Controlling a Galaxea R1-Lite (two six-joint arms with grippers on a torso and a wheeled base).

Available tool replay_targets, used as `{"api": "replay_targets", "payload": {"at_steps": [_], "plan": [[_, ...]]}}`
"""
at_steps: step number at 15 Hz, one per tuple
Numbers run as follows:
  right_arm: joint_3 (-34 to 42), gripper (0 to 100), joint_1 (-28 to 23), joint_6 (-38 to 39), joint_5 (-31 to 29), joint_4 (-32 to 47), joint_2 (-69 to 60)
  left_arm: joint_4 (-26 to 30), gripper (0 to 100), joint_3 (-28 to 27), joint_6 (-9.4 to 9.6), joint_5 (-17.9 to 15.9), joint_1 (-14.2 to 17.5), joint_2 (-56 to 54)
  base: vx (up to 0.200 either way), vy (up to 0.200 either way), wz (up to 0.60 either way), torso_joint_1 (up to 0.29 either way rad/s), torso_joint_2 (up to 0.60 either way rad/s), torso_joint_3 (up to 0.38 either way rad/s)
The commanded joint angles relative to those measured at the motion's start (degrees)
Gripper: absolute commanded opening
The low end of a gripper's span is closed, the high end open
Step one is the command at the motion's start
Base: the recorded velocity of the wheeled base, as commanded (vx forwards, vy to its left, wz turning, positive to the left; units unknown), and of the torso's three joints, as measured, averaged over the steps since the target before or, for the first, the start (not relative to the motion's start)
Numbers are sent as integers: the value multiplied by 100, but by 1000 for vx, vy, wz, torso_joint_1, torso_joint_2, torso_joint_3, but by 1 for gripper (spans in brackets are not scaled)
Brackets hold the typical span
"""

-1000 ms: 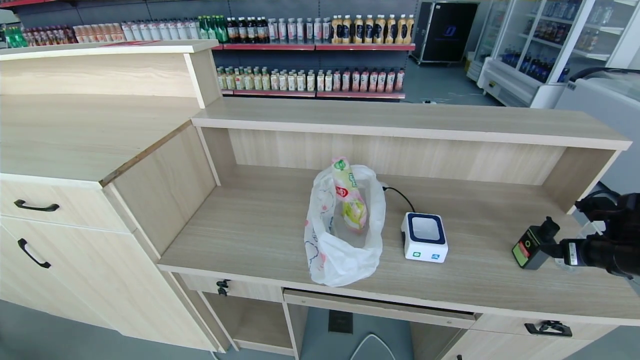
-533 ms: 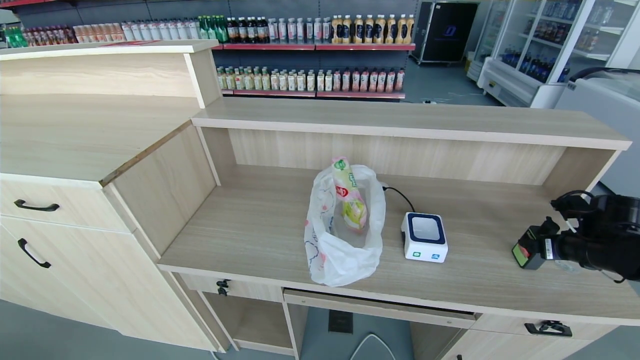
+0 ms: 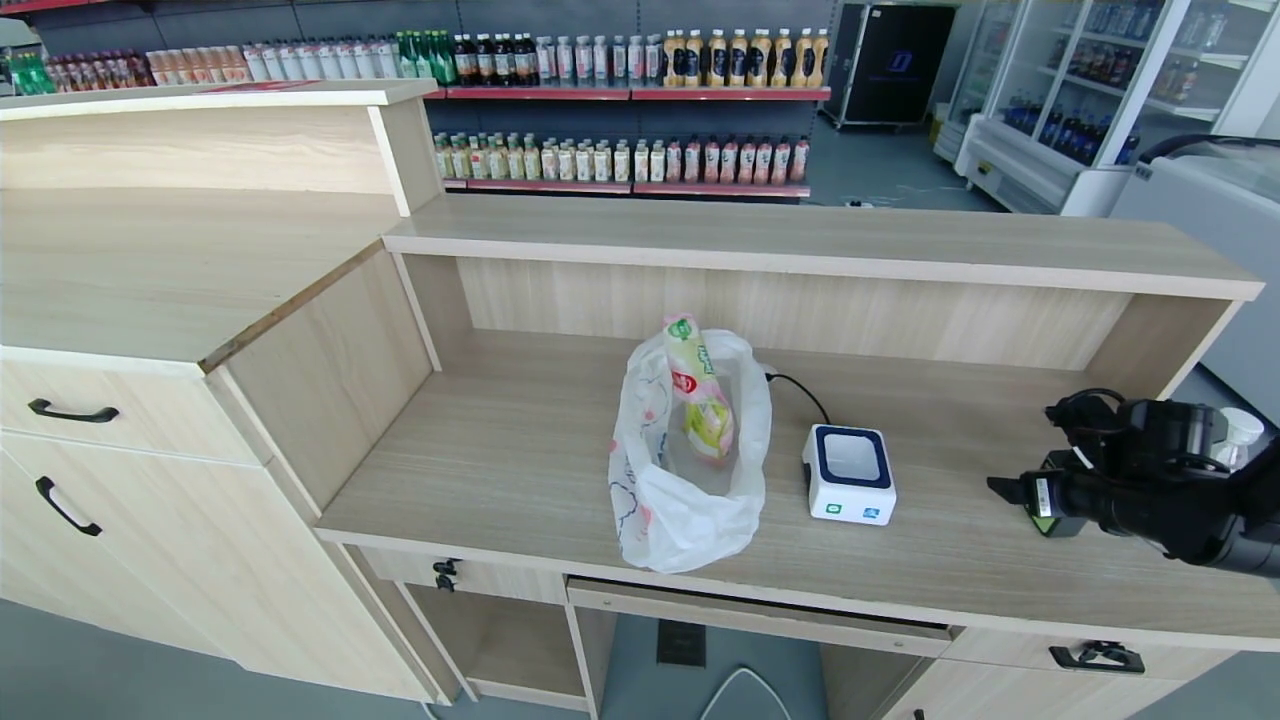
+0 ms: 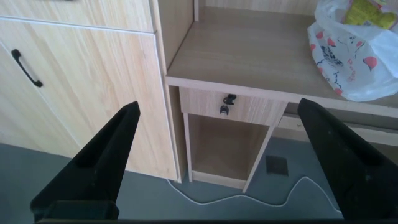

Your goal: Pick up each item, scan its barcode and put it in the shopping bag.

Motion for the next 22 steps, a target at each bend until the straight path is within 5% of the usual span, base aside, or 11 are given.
{"api": "replay_targets", "payload": {"at_steps": [1, 5, 6, 14, 19, 21, 22], "plan": [[-11, 100, 45, 5, 0, -10, 132, 0, 100, 0, -2, 2, -1, -2, 0, 0, 0, 0, 0, 0], [-11, 100, 63, 260, 123, -177, 167, 0, 100, 0, -2, 2, -1, -2, 0, 0, 0, 0, 0, 0], [-11, 0, 72, 269, 167, -177, 167, 0, 100, 0, -2, 2, -1, -2, 0, 0, 0, 0, 0, 0], [15, 0, 72, 41, 123, -273, -70, 0, 100, 0, -2, 2, -1, -2, 0, 0, 0, 0, 0, 0], [736, 0, 177, -3088, 211, -247, -2408, 0, 100, 0, -2, 2, -1, -2, 0, 0, 0, 0, 0, 0], [859, 0, 423, -3950, 659, -282, -3164, 0, 100, 0, -2, 2, -1, -2, 0, 0, 0, 0, 0, 0], [877, 0, 740, -4793, 1415, -352, -3709, 0, 100, 0, -2, 2, -1, -2, 0, 0, 0, 0, 0, 0]]}}
